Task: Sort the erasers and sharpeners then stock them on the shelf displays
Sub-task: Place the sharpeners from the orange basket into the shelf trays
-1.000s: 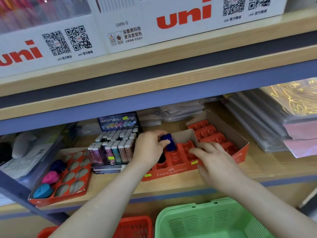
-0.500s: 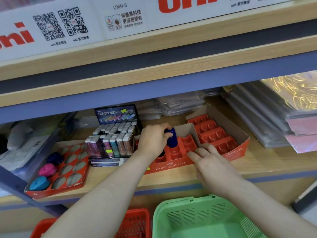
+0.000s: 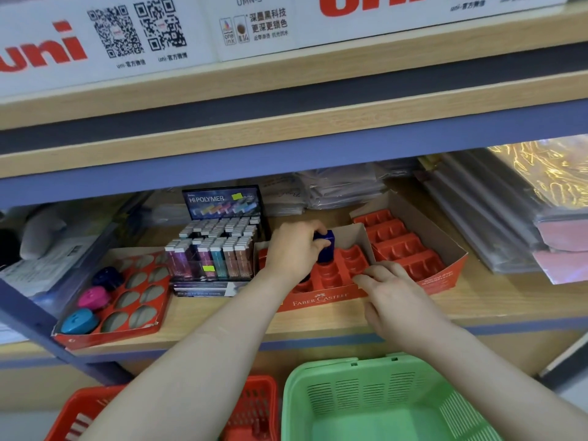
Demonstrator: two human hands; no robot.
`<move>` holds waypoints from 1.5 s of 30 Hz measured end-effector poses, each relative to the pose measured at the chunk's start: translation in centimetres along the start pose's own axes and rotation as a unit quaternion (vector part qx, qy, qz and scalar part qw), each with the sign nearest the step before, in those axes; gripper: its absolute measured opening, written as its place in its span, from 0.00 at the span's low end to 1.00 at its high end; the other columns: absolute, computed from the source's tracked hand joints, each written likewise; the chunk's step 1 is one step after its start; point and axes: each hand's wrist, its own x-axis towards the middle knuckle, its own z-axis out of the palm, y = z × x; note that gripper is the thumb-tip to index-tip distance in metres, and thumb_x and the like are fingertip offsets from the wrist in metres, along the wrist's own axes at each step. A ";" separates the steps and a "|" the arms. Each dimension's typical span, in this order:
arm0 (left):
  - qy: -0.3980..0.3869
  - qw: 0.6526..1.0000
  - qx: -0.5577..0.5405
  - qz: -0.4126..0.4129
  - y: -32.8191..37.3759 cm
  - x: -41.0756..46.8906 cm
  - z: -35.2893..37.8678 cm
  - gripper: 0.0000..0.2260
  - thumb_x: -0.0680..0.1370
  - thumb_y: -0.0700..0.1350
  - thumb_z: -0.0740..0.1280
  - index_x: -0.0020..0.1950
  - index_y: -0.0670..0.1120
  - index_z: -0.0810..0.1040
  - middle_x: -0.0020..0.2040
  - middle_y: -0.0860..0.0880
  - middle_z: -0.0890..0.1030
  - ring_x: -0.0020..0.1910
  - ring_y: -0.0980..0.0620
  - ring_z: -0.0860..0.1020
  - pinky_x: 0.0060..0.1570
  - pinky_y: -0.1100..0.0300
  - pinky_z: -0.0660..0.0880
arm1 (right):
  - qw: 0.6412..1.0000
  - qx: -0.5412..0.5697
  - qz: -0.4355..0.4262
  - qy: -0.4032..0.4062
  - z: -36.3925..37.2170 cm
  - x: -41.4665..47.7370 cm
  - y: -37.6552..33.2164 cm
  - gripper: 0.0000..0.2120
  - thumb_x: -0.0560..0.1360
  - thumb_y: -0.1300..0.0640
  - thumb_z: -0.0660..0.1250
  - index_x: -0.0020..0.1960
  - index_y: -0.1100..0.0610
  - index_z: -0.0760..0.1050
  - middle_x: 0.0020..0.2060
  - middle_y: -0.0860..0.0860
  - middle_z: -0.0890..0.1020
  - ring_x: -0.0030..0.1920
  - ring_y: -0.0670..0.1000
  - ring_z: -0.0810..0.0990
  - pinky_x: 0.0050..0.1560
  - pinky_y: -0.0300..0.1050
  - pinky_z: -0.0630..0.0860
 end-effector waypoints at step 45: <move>-0.485 0.823 0.093 -0.281 -38.6 -45.3 9.3 0.31 0.73 0.50 0.70 0.73 0.56 0.61 0.74 0.42 0.59 0.71 0.40 0.64 0.69 0.49 0.66 | 0.849 0.090 -0.178 -0.490 37.9 -8.5 -32.2 0.42 0.74 0.55 0.66 0.78 0.39 0.44 0.75 0.54 0.55 0.72 0.60 0.60 0.69 0.54 0.66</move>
